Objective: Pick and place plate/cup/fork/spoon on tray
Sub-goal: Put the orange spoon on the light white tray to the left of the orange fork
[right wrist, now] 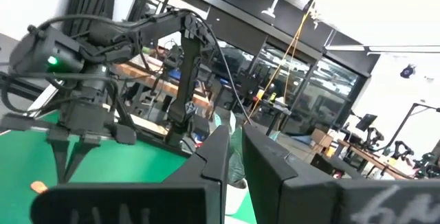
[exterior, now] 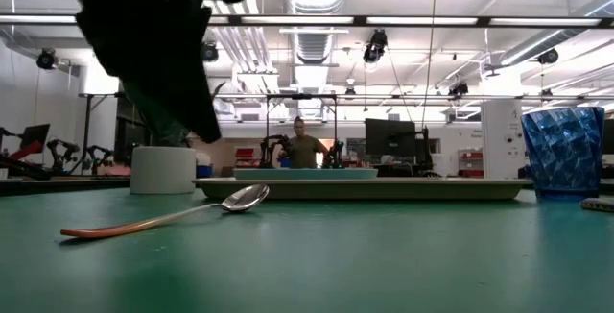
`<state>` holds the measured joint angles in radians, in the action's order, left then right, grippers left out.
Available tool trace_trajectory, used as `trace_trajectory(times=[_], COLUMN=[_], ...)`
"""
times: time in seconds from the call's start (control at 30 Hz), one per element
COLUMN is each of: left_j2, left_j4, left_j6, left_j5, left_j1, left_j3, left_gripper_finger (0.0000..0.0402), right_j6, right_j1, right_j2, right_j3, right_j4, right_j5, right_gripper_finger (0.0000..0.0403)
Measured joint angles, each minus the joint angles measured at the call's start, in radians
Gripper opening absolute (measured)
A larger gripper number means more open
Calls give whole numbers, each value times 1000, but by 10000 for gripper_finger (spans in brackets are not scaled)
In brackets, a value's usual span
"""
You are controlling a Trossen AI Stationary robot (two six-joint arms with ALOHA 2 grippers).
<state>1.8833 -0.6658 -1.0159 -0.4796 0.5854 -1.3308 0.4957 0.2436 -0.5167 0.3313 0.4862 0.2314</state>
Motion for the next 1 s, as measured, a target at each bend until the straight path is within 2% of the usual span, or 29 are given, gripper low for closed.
trace_trajectory(times=[0.4, 0.63, 0.8, 1.0], left_j2=[0, 1, 0, 4], left_j4=[11, 92, 101, 107], left_j6=[-49, -50, -52, -51], left_j5=[11, 14, 14, 11], left_j1=[1, 4, 4, 4], left_j3=[47, 93, 97, 101], left_gripper_finger=[0, 2, 29, 83], right_j6=[-11, -13, -13, -8], right_j1=[0, 0, 0, 0], right_j2=[-2, -2, -2, -2], right_j3=[0, 0, 1, 1], right_j4=[1, 0, 1, 1], right_j5=[0, 0, -1, -1], right_gripper_finger=[34, 34, 34, 34])
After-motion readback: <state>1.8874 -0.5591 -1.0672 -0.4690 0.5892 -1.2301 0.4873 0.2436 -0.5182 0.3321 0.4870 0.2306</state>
